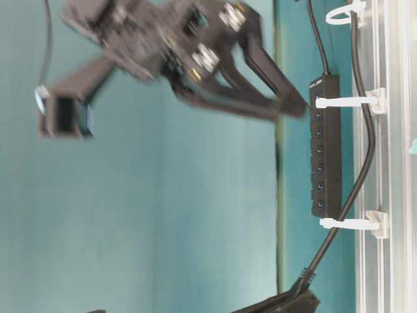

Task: Pass the USB cable through three rings with both arms.
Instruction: 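Open the right gripper and pull the plug left with the left gripper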

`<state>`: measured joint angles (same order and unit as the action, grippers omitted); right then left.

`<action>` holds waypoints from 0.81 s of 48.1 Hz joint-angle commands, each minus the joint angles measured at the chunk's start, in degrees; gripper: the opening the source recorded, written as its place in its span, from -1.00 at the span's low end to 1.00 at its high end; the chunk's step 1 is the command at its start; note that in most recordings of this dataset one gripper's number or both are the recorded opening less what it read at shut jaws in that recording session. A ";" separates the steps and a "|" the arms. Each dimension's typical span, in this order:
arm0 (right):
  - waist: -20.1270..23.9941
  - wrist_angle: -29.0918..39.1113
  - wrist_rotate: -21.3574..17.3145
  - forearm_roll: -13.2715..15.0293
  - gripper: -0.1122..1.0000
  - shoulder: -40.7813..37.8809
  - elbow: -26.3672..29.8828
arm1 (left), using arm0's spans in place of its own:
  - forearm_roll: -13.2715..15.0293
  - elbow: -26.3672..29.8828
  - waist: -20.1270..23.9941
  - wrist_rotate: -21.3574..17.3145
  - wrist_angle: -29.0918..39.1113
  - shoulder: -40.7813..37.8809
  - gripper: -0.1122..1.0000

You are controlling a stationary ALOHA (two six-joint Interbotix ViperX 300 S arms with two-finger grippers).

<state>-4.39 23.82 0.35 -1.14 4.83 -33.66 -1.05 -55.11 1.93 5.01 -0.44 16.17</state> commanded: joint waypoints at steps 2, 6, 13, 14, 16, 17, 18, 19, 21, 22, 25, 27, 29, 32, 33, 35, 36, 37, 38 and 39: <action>-1.05 -0.35 0.00 0.18 0.84 4.39 -2.02 | -0.18 0.88 -0.18 0.09 0.53 1.85 -0.40; -1.76 -0.44 -0.09 0.26 0.84 6.59 -3.96 | -0.18 1.14 -0.18 0.18 1.58 2.64 -0.40; -2.72 -0.97 -0.26 0.44 0.84 9.93 -6.77 | -0.18 1.14 -0.18 0.35 4.39 3.34 -0.40; -2.81 -1.14 -0.26 0.44 0.84 10.37 -7.21 | -0.09 1.05 -0.18 0.35 4.83 3.43 -0.40; -2.99 -1.58 -0.35 0.53 0.84 11.16 -7.82 | -0.09 1.05 -0.18 0.35 5.54 3.87 -0.40; -3.08 -1.85 -0.35 0.53 0.84 11.60 -8.17 | -0.09 1.05 -0.18 0.35 5.71 4.04 -0.40; -3.08 -2.11 -0.44 0.44 0.84 12.04 -8.53 | -0.09 0.97 -0.18 0.35 5.80 4.22 -0.40; -3.16 -2.55 -0.44 0.53 0.84 12.39 -8.79 | -0.18 0.97 -0.26 0.35 5.89 4.48 -0.40; -3.34 -3.08 -0.44 0.44 0.84 13.18 -9.49 | -0.18 0.88 -0.18 0.44 5.89 4.92 -0.40; -3.34 -3.25 -0.44 0.53 0.84 13.54 -9.76 | -0.09 0.88 -0.18 0.53 5.89 5.19 -0.40; -3.34 -3.34 -0.44 0.44 0.84 15.12 -10.81 | -0.09 0.79 -0.18 0.53 5.98 5.80 -0.40; -3.34 -3.34 -0.44 0.53 0.84 16.08 -11.51 | -0.18 0.88 -0.18 0.53 6.15 6.15 -0.40; -3.34 -3.34 -0.44 0.53 0.84 17.05 -12.22 | -0.09 0.79 -0.18 0.53 6.15 6.42 -0.40; -3.34 -3.34 -0.44 0.44 0.84 18.54 -13.27 | -0.18 0.79 -0.18 0.53 6.24 6.59 -0.40; -3.34 -3.52 -0.44 0.44 0.84 19.07 -13.62 | -0.09 0.79 -0.18 0.53 6.24 6.68 -0.40; -3.34 -3.60 -0.53 0.53 0.84 19.95 -14.24 | -0.18 0.88 -0.18 0.53 6.24 6.68 -0.40; -3.34 -3.69 -0.53 0.44 0.84 20.30 -14.59 | -0.18 0.97 -0.18 0.53 6.33 6.68 -0.40; -3.34 -3.69 -0.62 0.44 0.84 20.57 -14.94 | -0.09 0.97 -0.18 0.53 6.33 6.68 -0.40; -3.34 -3.69 -0.62 0.44 0.84 21.01 -15.29 | -0.09 1.05 -0.18 0.53 6.33 6.68 -0.40; -3.34 -3.69 -0.62 0.44 0.84 21.27 -15.64 | -0.18 1.14 -0.18 0.62 6.33 6.68 -0.40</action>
<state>-7.56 20.65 0.26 -0.70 24.43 -48.96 -1.05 -55.02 1.85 5.54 6.06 22.24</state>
